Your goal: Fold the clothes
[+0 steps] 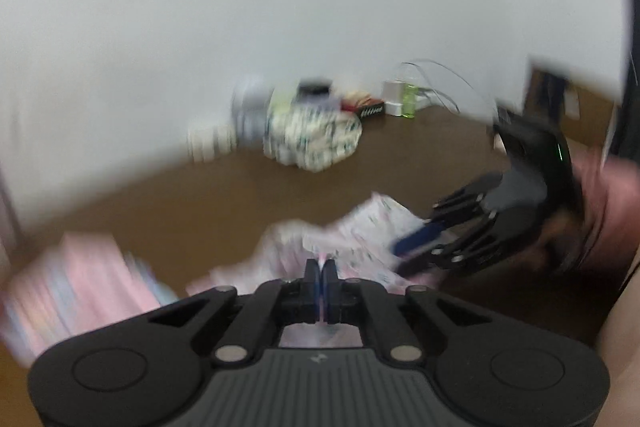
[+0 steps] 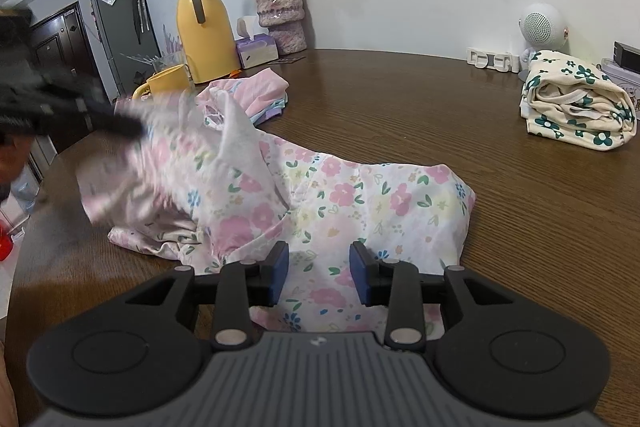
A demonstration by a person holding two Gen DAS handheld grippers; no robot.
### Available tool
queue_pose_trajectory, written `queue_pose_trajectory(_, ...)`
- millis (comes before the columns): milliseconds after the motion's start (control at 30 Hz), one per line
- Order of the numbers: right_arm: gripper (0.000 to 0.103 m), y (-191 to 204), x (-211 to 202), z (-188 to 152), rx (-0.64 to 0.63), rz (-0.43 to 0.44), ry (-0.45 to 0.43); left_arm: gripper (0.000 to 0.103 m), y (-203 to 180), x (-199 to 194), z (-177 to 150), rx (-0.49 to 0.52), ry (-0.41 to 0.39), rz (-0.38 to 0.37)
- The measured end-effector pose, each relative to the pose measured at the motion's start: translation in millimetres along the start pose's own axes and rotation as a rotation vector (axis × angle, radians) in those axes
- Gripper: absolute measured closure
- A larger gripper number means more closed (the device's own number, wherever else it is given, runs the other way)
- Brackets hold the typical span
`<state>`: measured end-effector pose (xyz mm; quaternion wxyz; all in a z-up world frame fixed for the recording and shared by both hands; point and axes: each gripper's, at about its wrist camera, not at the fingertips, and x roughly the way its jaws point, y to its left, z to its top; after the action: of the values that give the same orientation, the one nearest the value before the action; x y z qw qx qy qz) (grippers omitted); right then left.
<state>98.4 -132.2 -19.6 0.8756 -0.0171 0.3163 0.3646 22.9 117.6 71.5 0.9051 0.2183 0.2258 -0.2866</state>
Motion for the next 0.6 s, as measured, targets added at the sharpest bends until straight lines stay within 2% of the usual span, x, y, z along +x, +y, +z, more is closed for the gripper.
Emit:
queue_pose_trajectory(167, 0.068, 1, -1, 1, -0.003, 0.002, -0.003, 0.103, -28, 12, -2, 0.371, 0.03, 0.032)
queue_pose_trajectory(300, 0.065, 2, -5, 3, -0.004, 0.01, -0.014, 0.103, -12, 15, -11, 0.232, 0.051, 0.004)
queue_pose_trajectory(367, 0.061, 6, -16, 14, -0.023, 0.066, -0.055, 0.103, -5, 14, -16, 0.164, 0.048, -0.012)
queue_pose_trajectory(433, 0.052, 17, -21, 27, -0.076, 0.123, -0.081, 0.102, -3, 14, -19, 0.14, 0.052, -0.019)
queue_pose_trajectory(500, 0.037, 37, -15, 42, -0.191, 0.166, -0.074, 0.102, -3, 14, -18, 0.134, 0.047, -0.022)
queue_pose_trajectory(533, 0.034, 47, -11, 50, -0.249, 0.187, -0.07, 0.102, -4, 15, -15, 0.132, 0.042, -0.023)
queue_pose_trajectory(600, 0.023, 65, 7, 60, -0.347, 0.181, -0.03, 0.102, -2, 15, -12, 0.126, 0.024, -0.032)
